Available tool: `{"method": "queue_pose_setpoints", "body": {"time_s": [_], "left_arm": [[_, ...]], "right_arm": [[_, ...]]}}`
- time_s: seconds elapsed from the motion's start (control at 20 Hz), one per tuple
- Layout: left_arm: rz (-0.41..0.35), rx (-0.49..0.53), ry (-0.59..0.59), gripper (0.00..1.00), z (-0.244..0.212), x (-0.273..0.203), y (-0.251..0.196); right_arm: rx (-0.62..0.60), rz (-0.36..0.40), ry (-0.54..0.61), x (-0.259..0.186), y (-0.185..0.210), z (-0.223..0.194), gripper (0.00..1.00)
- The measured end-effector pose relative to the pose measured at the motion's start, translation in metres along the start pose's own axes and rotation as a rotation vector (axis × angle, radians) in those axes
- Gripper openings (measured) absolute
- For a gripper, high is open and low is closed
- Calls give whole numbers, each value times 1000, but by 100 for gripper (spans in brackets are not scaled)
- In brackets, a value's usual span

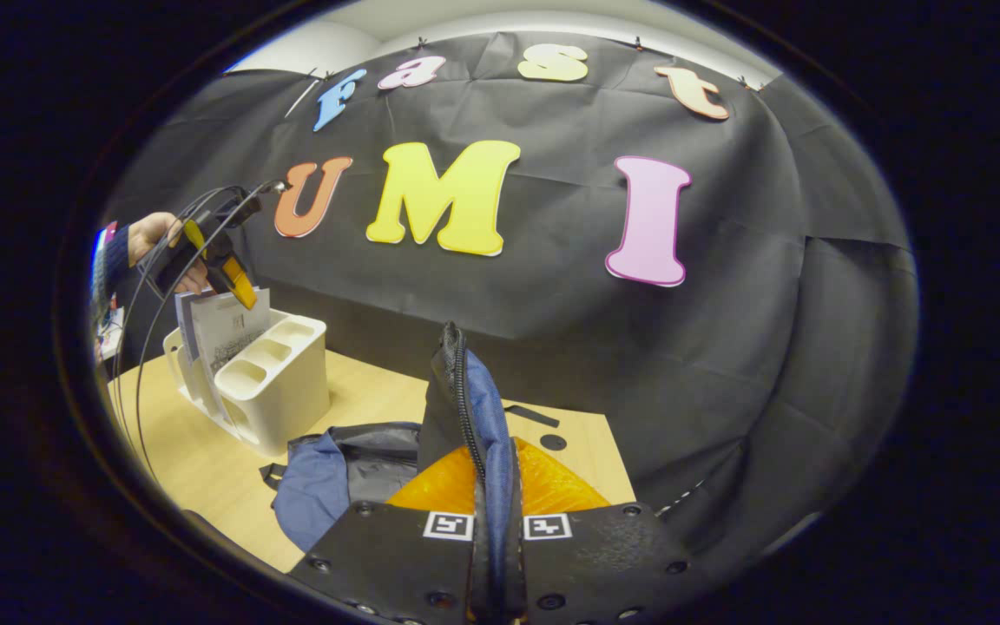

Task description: Open the schoolbag, grab two books from the bookshelf and put them into the schoolbag.

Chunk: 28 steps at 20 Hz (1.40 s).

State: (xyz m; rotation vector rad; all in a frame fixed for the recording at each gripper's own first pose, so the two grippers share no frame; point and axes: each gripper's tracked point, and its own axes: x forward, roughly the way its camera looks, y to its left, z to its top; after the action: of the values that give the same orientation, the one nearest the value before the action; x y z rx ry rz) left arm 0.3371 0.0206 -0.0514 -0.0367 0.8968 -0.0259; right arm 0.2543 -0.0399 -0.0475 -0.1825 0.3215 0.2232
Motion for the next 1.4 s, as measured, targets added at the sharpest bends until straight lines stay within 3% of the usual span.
{"method": "queue_pose_setpoints", "body": {"time_s": [0.1,0.15,0.3,0.4,0.45,0.6,0.8,1.1,1.4], "left_arm": [[-1,-14,94,86,-17,13,-5],[25,-24,139,75,-24,13,-4],[46,-25,189,71,-30,20,0],[10,-38,211,60,-38,24,-4],[1,-42,209,49,-38,21,-6],[-13,-46,227,48,-47,13,-7],[-18,-30,154,47,-59,-6,-6],[49,-24,38,46,-74,-62,9],[2,-19,-23,45,-114,-116,2]], "right_arm": [[8,4,-4,-2,-1,-3,6],[8,4,-7,-1,-1,-5,6],[10,5,-12,-3,-2,-6,7],[9,5,-18,-3,-1,-7,7],[9,5,-19,-2,0,-9,7],[10,5,-19,-2,0,-11,6],[-2,-8,-27,-1,2,-15,6],[-13,-11,-29,-1,10,-17,6],[35,-9,-22,2,12,-21,6]]}}
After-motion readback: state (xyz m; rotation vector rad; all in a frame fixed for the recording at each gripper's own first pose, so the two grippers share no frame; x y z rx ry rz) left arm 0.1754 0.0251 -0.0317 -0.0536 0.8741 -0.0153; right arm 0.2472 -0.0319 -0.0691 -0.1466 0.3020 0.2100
